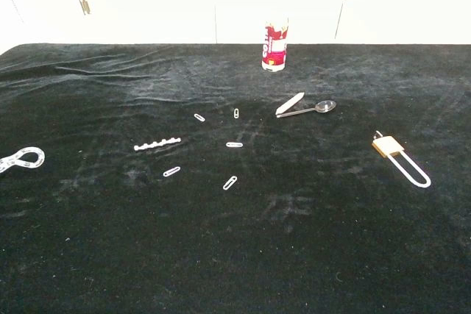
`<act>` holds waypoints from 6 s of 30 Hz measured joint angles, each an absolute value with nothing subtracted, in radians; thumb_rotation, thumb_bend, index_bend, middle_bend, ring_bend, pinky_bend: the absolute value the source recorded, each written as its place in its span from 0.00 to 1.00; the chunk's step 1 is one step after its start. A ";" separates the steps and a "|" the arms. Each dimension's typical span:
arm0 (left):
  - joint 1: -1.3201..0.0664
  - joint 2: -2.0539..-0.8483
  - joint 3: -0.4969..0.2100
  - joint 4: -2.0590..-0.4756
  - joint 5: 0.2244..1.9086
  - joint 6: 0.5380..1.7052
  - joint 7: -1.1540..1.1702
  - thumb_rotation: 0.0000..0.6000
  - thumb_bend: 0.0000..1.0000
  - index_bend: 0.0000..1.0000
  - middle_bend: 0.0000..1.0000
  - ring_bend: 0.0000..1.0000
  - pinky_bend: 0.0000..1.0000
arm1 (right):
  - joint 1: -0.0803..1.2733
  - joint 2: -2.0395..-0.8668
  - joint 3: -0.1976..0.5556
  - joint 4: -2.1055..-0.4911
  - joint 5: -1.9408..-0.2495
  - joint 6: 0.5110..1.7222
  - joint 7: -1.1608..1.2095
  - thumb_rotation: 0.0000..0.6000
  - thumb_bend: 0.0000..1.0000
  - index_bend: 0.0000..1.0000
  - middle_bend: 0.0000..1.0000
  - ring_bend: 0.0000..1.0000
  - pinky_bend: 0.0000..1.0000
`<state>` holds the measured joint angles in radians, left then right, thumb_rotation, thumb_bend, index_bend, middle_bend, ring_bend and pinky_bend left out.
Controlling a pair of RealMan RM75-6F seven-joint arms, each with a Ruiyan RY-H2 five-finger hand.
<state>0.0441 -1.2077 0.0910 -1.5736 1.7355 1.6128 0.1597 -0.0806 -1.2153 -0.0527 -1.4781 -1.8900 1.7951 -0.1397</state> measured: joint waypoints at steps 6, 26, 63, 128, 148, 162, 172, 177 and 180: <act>0.040 -1.207 0.092 -1.573 1.735 1.603 0.160 1.00 0.17 0.00 0.00 0.02 0.00 | -0.089 -1.215 -0.051 -1.472 -1.893 1.819 -0.127 1.00 0.29 0.00 0.00 0.00 0.00; -0.210 -1.341 -0.122 -1.705 1.573 1.362 0.175 1.00 0.30 0.46 1.00 1.00 1.00 | -0.112 -1.198 -0.023 -1.450 -1.864 1.913 -0.003 1.00 0.29 0.00 0.00 0.00 0.00; -0.803 -1.809 -0.352 -1.255 0.800 0.885 0.529 1.00 0.39 0.50 1.00 1.00 1.00 | -0.182 -1.170 0.068 -1.417 -1.664 1.990 0.271 1.00 0.29 0.00 0.00 0.00 0.00; -0.755 -1.818 -0.273 -1.486 0.896 1.085 0.336 1.00 0.60 0.85 1.00 1.00 1.00 | -0.211 -1.183 0.048 -1.329 -1.760 2.066 0.343 1.00 0.29 0.00 0.00 0.00 0.00; -0.756 -1.943 -0.242 -1.312 0.977 1.087 0.331 1.00 0.60 0.85 1.00 1.00 1.00 | -0.220 -1.200 0.027 -1.294 -1.800 2.102 0.338 1.00 0.29 0.00 0.00 0.00 0.00; -0.737 -1.916 -0.253 -1.335 0.976 1.067 0.334 1.00 0.60 0.85 1.00 1.00 1.00 | -0.212 -1.203 0.021 -1.308 -1.809 2.086 0.301 1.00 0.29 0.00 0.00 0.00 0.00; -0.737 -1.859 -0.276 -1.370 1.008 1.096 0.367 1.00 0.61 0.85 1.00 1.00 1.00 | -0.205 -1.197 0.023 -1.329 -1.798 2.065 0.284 1.00 0.29 0.00 0.00 0.00 0.00; -0.739 -1.807 -0.271 -1.371 0.960 1.080 0.464 1.00 0.60 0.85 1.00 1.00 1.00 | -0.205 -1.196 0.027 -1.332 -1.787 2.063 0.285 1.00 0.29 0.00 0.00 0.00 0.00; -0.736 -1.758 -0.271 -1.390 0.904 1.074 0.520 1.00 0.60 0.85 1.00 1.00 1.00 | -0.201 -1.195 0.028 -1.339 -1.784 2.053 0.279 1.00 0.29 0.00 0.00 0.00 0.00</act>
